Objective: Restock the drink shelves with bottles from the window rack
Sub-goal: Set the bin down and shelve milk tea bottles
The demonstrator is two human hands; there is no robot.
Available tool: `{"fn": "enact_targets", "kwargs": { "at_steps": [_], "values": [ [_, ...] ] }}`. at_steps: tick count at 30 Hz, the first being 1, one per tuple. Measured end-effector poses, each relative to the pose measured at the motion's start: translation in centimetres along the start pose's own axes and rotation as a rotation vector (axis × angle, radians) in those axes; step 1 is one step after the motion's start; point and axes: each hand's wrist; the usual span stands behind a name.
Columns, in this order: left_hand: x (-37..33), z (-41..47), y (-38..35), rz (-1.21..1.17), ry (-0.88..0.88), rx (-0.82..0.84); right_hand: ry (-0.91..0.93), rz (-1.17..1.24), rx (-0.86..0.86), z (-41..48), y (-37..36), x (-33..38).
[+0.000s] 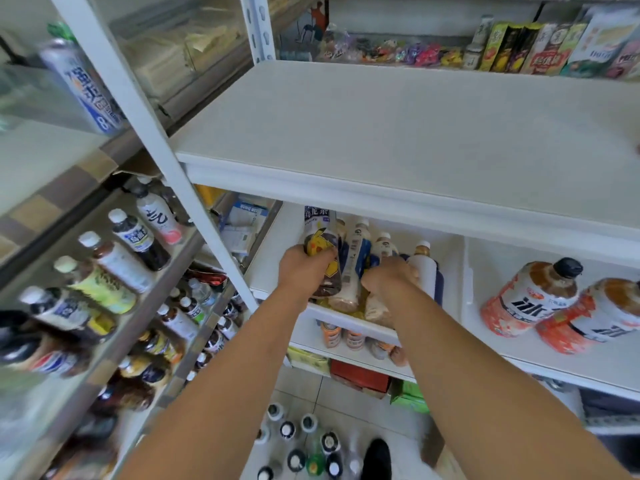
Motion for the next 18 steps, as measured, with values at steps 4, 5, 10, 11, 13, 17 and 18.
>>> {"fn": "enact_targets", "kwargs": {
  "at_steps": [4,5,10,11,13,17,18],
  "values": [
    [0.9,-0.9,1.3,-0.117,0.023,0.005,-0.033,0.282,0.110,-0.2,3.5,-0.8],
    [1.1,-1.3,1.7,-0.145,0.026,0.011,-0.056,0.435,0.140,-0.6,4.0,-1.2],
    [2.1,-5.0,4.6,-0.291,0.033,0.073,-0.197,1.037,0.522,-6.7,5.3,-3.6],
    [2.4,-6.0,5.5,-0.314,0.028,0.079,-0.173,1.074,0.595,-8.4,5.3,-4.0],
    [3.1,-7.8,7.6,-0.345,0.000,0.083,-0.119,1.133,0.715,-11.8,5.0,-4.2],
    [5.2,-10.8,13.6,-0.383,-0.058,0.047,-0.053,1.203,0.788,-18.6,3.6,-2.8],
    [5.7,-11.6,15.5,-0.392,-0.072,0.037,-0.041,1.205,0.772,-20.3,3.1,-2.1]
  ]
}}
Point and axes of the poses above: each hand's wrist, its own z-axis towards the middle knuckle, its own y-axis out of the back of the hand, x = y × z, and after that the axes turned 13 degrees about -x, right-handed
